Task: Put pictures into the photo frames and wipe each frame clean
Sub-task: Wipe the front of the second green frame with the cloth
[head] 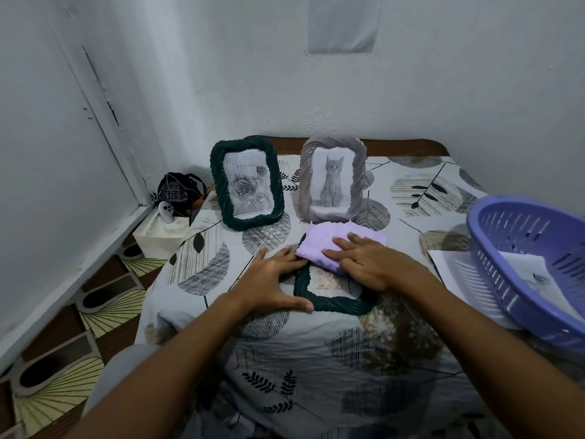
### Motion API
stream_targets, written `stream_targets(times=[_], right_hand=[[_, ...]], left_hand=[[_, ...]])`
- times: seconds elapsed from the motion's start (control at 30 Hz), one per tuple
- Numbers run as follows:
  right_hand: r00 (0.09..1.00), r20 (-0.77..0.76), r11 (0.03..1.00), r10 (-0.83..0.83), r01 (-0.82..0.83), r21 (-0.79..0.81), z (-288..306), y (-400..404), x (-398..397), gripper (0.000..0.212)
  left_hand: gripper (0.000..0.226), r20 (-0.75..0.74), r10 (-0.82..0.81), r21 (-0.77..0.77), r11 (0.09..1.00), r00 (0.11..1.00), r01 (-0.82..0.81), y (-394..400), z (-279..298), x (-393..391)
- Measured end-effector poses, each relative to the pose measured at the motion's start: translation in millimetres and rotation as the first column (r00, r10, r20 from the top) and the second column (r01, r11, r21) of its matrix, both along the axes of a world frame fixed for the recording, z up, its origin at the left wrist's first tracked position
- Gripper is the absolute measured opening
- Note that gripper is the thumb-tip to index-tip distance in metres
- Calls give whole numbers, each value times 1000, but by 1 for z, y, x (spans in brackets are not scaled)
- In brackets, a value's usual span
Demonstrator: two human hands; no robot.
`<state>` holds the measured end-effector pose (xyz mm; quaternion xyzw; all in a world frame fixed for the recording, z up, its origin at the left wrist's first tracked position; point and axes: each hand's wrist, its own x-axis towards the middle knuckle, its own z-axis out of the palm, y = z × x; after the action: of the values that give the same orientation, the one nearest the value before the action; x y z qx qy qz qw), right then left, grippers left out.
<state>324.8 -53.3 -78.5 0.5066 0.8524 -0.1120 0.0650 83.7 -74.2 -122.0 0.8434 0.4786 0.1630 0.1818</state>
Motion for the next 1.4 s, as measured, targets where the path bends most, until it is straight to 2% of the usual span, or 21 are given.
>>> stream_targets(times=[0.17,0.27,0.33,0.43,0.5,0.57,0.63,0.73,0.9,1.0,1.07,1.1,1.17,1.23,1.33,1.4], right_hand=[[984,141,994,-104,98,52,4,-12,-13,51],[974,187,987,-130,108,121,9,-11,-20,46],[988,102,983,-118,101,156,16,-3,-16,40],[996,-82,990,31,-19,143,14,13,2,44],[994,-62,993,89,-84,85,6,16,9,45],[997,-4,996,82,-81,23,-5,15,12,50],[998,20,997,66,-67,44,-9,12,12,52],[999,38,997,-10,7,80,-14,6,6,52],[965,10,954,-262,258,154,-23,-13,-16,52],[925,105,909,-365,330,254,-17,-22,-33,49],[947,104,913,-305,259,316,-5,-17,-31,45],[976,70,932,-207,175,319,0,-13,-25,43],[999,-21,970,42,-36,241,8,-8,-7,43],[984,-70,978,165,-154,138,1,-10,7,44],[984,-35,979,175,-170,116,-17,-16,15,52],[994,39,988,100,-104,117,-20,-14,11,72]], left_hand=[[127,-22,-3,-10,1000,1000,3,-1,3,0],[127,-24,-2,-18,1000,1000,2,-1,4,0],[126,-17,-3,-14,1000,1000,3,-1,3,0],[126,-15,-3,-9,1000,1000,3,0,2,0],[126,-13,-2,-5,1000,1000,2,1,1,0],[126,-7,0,-6,1000,1000,0,2,0,0],[126,-4,1,-4,1000,1000,-1,2,0,0],[124,2,1,7,1000,1000,-1,1,-1,1],[124,24,15,8,1000,1000,-15,1,-1,1],[125,29,14,4,1000,999,-14,0,-1,1],[127,27,12,-4,1000,1000,-12,-1,0,1],[127,26,12,-4,1000,1000,-12,-1,0,0],[126,23,10,-2,1000,1000,-10,-1,1,0],[125,20,9,-2,1000,1000,-9,-1,0,0],[123,15,8,-16,1000,1000,-8,0,-1,0],[116,19,14,-22,1000,1000,-14,-1,0,0]])
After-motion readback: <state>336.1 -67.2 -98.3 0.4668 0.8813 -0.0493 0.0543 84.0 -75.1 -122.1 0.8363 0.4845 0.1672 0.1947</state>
